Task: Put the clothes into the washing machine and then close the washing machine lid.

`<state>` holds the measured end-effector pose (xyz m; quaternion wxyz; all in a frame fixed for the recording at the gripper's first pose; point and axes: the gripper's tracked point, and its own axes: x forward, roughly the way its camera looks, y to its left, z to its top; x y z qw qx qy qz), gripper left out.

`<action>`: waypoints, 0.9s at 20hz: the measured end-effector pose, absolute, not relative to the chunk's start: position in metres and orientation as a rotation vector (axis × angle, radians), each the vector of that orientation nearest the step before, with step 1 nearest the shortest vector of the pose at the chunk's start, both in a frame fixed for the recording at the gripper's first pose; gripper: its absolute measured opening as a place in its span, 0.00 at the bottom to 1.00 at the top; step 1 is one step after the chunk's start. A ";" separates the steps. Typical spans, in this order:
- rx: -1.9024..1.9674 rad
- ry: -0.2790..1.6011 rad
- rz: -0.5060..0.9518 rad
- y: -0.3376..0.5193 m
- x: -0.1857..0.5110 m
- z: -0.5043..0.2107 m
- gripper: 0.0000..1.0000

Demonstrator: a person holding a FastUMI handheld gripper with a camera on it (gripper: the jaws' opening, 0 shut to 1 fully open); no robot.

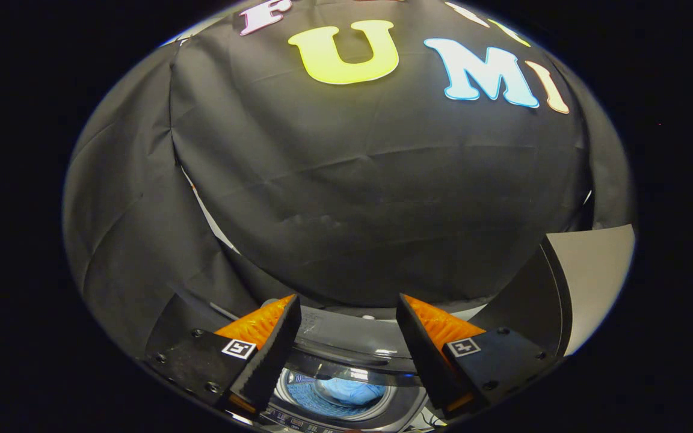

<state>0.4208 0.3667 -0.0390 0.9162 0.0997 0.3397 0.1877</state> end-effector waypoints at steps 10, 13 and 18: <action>0.197 0.664 0.368 0.367 0.405 -0.041 0.99; 0.191 0.658 0.365 0.366 0.403 -0.041 0.99; 0.216 0.687 0.397 0.371 0.391 -0.047 0.99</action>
